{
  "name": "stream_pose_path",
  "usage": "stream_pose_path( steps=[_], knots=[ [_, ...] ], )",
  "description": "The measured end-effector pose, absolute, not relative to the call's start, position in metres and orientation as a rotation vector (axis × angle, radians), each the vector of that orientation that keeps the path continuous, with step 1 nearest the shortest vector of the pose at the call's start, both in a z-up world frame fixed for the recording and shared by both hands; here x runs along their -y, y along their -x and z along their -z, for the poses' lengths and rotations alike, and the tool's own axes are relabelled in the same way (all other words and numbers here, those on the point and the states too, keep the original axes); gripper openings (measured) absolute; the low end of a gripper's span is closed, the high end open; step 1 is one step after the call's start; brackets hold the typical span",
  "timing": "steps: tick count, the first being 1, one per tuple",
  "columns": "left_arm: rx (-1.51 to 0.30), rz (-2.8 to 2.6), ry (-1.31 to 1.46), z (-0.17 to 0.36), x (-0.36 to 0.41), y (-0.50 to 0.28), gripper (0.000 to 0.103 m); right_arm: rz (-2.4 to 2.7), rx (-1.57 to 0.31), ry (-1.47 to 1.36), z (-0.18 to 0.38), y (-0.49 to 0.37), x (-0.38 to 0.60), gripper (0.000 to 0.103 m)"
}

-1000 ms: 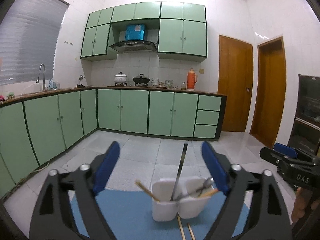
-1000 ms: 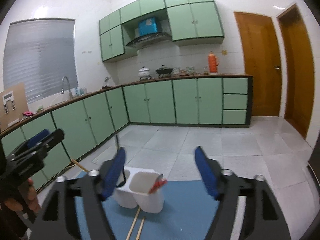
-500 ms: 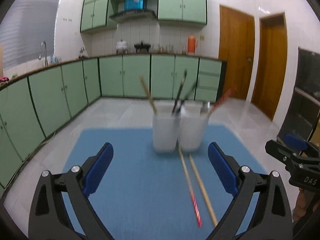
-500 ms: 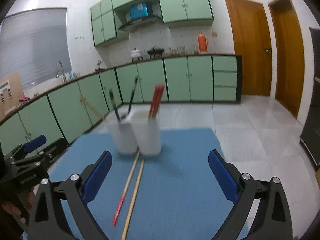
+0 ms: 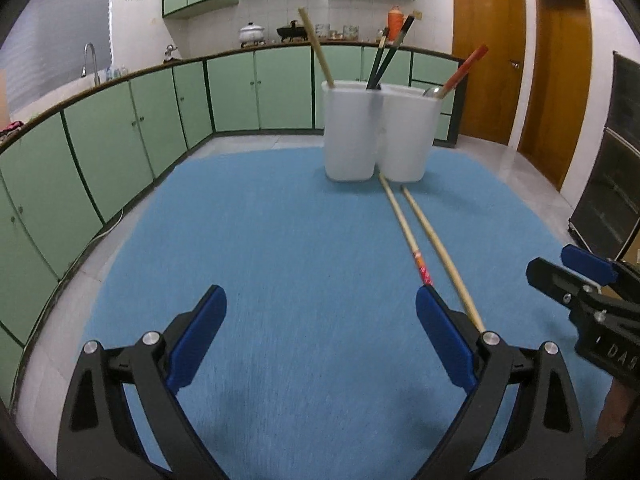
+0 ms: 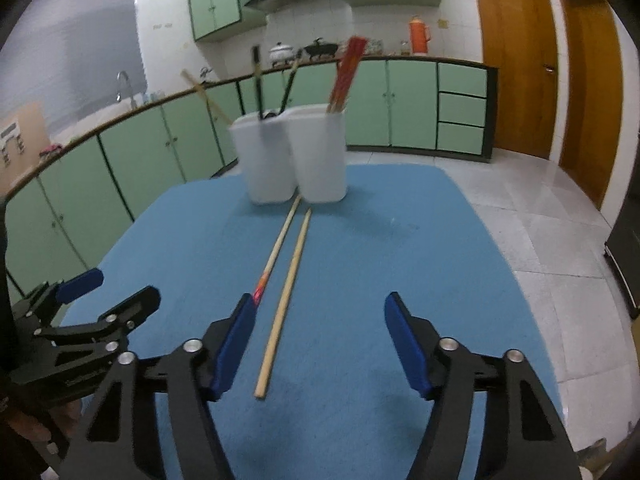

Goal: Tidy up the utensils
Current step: 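Grasp the red-patterned chopstick with the left tool while the right grasps the plain wooden one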

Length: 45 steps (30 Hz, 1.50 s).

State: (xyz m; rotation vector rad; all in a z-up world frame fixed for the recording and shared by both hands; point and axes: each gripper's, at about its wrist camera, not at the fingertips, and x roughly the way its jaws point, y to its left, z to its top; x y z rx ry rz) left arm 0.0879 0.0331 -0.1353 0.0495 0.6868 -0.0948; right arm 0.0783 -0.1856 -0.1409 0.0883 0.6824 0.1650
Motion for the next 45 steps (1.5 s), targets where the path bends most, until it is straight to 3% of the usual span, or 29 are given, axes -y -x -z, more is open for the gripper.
stream_pose_path(
  steps=[7, 10, 16, 21, 23, 45],
  knots=[
    [-0.714, 0.097, -0.064, 0.144, -0.037, -0.079, 0.091, -0.227, -0.762, -0.071, 0.159, -0.078, 0.169, 0.036],
    [-0.724, 0.098, -0.054, 0.142, -0.039, -0.081, 0.082, -0.236, -0.792, -0.056, 0.167, -0.081, 0.163, 0.032],
    [-0.734, 0.095, -0.043, 0.143, -0.039, -0.084, 0.082, -0.246, -0.844, -0.034, 0.176, -0.09, 0.153, 0.027],
    [-0.733, 0.101, -0.053, 0.144, -0.036, -0.084, 0.082, -0.233, -0.868, -0.038, 0.179, -0.093, 0.155, 0.017],
    [-0.736, 0.102, -0.057, 0.144, -0.034, -0.085, 0.082, -0.225, -0.872, -0.041, 0.18, -0.094, 0.158, 0.007],
    [-0.809, 0.245, -0.08, 0.156, 0.035, -0.09, 0.081, -0.076, -0.855, -0.138, 0.177, -0.107, 0.225, 0.007]
  ],
)
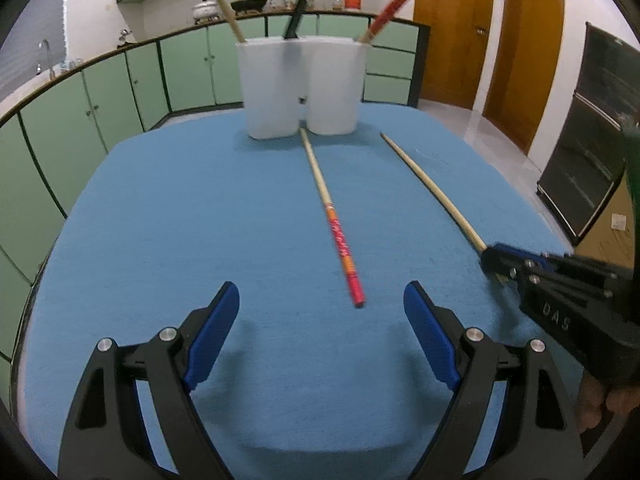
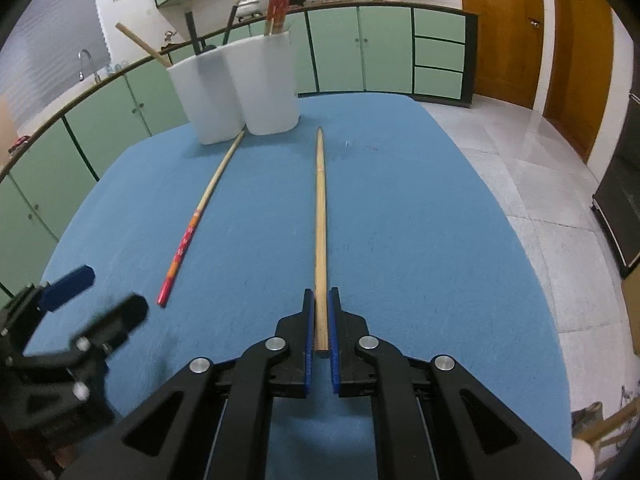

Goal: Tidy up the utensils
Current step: 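Grasp the red-patterned chopstick with the left tool while the right grasps the plain wooden one, then lift both chopsticks and carry them over the white holder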

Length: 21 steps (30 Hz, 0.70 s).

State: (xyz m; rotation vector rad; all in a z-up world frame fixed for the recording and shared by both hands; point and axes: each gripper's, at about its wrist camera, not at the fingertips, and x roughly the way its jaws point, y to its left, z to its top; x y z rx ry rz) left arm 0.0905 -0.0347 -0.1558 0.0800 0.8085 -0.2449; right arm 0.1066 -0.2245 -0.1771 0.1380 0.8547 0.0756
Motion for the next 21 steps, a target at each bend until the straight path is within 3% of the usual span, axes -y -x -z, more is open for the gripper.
stream_pose_path(
  steps=[6, 8, 12, 16, 18, 19, 20, 21],
  knots=[
    [-0.88, 0.255, -0.067, 0.167, 0.045, -0.102, 0.069, -0.072, -0.805, -0.157, 0.17, -0.1, 0.238, 0.007],
    [-0.898, 0.257, -0.061, 0.17, 0.046, -0.104, 0.059, -0.069, -0.796, -0.168, 0.169, -0.097, 0.243, 0.007],
    [-0.898, 0.246, -0.08, 0.171, 0.053, -0.106, 0.056, -0.078, -0.786, -0.192, 0.168, -0.09, 0.251, 0.008],
    [-0.896, 0.232, -0.101, 0.17, 0.058, -0.11, 0.039, -0.087, -0.799, -0.205, 0.173, -0.085, 0.255, 0.008],
    [-0.894, 0.222, -0.118, 0.169, 0.06, -0.11, 0.027, -0.097, -0.8, -0.214, 0.173, -0.085, 0.256, 0.008],
    [-0.894, 0.222, -0.122, 0.169, 0.061, -0.11, 0.013, -0.103, -0.796, -0.213, 0.172, -0.085, 0.255, 0.008],
    [-0.896, 0.225, -0.123, 0.169, 0.061, -0.11, 0.007, -0.111, -0.791, -0.209, 0.171, -0.083, 0.254, 0.008],
    [-0.896, 0.225, -0.123, 0.169, 0.061, -0.11, 0.007, -0.122, -0.787, -0.201, 0.17, -0.082, 0.253, 0.008]
  ],
)
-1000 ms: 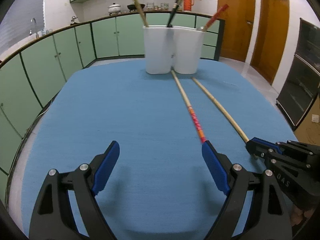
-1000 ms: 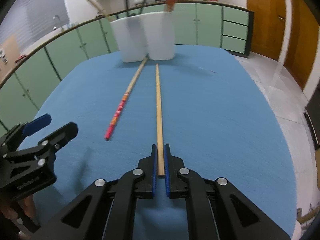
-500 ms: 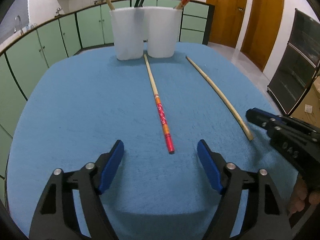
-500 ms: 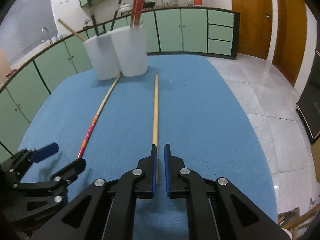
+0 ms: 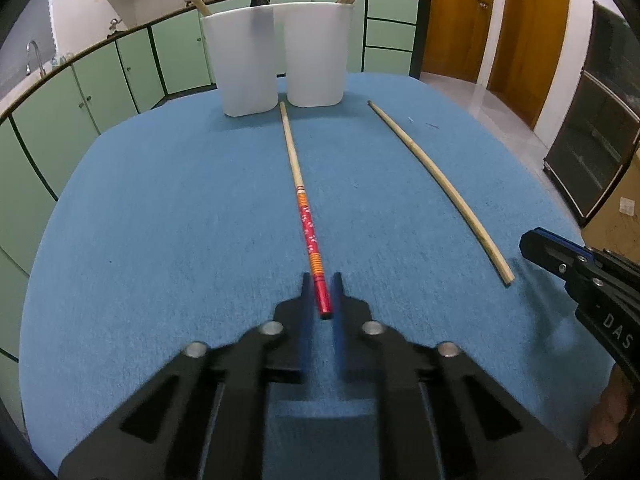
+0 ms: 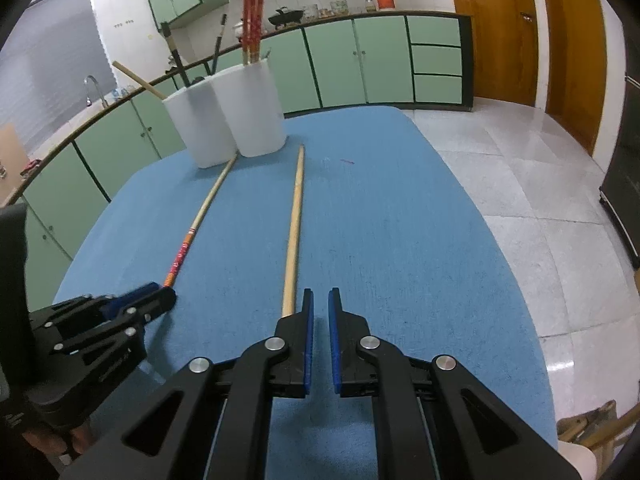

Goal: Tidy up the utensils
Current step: 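Lift both chopsticks and carry them over the white holder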

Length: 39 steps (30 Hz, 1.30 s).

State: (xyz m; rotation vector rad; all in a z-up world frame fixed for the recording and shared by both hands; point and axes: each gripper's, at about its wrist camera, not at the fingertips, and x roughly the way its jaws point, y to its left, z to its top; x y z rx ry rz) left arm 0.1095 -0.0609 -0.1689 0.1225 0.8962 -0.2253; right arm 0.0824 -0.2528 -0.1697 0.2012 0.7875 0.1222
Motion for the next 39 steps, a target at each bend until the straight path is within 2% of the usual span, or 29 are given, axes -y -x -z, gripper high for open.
stream_pose_path(
  steps=[17, 28, 31, 35, 39],
  knots=[
    [-0.893, 0.201, -0.109, 0.168, 0.056, -0.091, 0.006, -0.213, -0.842, -0.157, 0.177, -0.073, 0.239, 0.019],
    [-0.892, 0.198, -0.107, 0.169, 0.056, -0.093, 0.007, -0.18, -0.856, -0.117, 0.178, -0.079, 0.23, 0.02],
    [-0.892, 0.198, -0.108, 0.169, 0.056, -0.093, 0.006, -0.167, -0.858, -0.102, 0.179, -0.08, 0.227, 0.018],
    [-0.892, 0.197, -0.11, 0.169, 0.056, -0.094, 0.005, -0.152, -0.862, -0.102, 0.179, -0.08, 0.229, 0.007],
    [-0.894, 0.2, -0.105, 0.169, 0.055, -0.093, 0.005, -0.149, -0.856, -0.104, 0.179, -0.079, 0.231, 0.006]
  ],
)
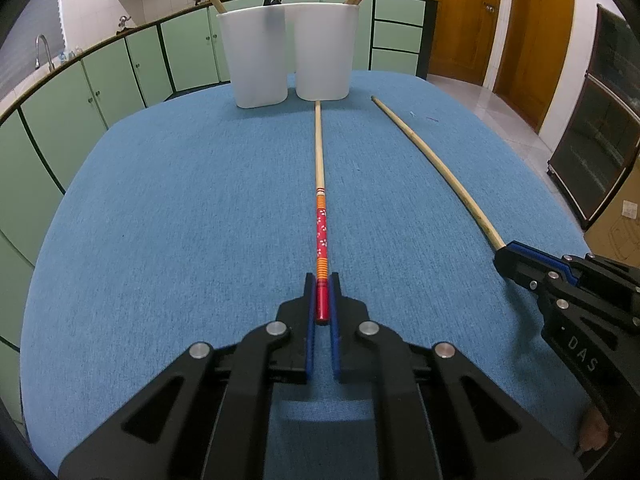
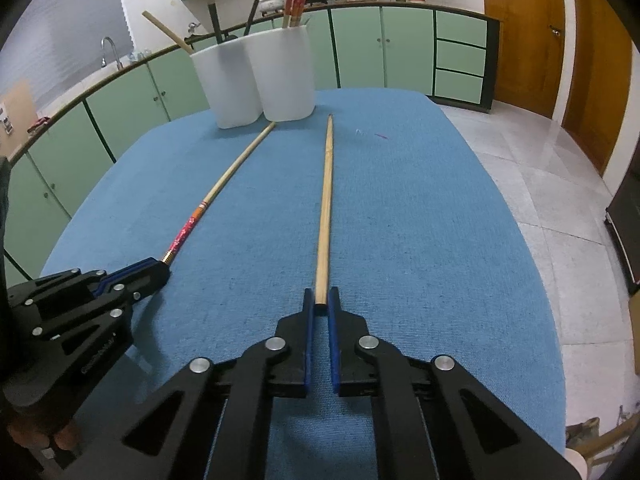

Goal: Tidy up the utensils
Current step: 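Lift both chopsticks and carry them over the white holder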

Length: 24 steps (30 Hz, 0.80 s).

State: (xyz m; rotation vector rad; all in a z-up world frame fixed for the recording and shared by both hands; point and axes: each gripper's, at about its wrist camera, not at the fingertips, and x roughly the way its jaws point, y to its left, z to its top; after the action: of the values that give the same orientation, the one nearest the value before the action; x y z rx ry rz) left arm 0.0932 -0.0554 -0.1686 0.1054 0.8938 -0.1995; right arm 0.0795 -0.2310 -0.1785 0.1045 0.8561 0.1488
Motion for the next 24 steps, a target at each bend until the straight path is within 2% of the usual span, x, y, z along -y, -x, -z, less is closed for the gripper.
stream_pose_path(
  steps=[6, 24],
  knots=[
    [-0.889, 0.219, -0.098, 0.153, 0.052, -0.09, 0.005, -0.142, -0.811, -0.086, 0.159, -0.071, 0.238, 0.006],
    [-0.56, 0.253, -0.077, 0.023, 0.037, -0.074, 0.005, -0.173, -0.548, -0.125, 0.039, -0.059, 0.258, 0.006]
  ],
)
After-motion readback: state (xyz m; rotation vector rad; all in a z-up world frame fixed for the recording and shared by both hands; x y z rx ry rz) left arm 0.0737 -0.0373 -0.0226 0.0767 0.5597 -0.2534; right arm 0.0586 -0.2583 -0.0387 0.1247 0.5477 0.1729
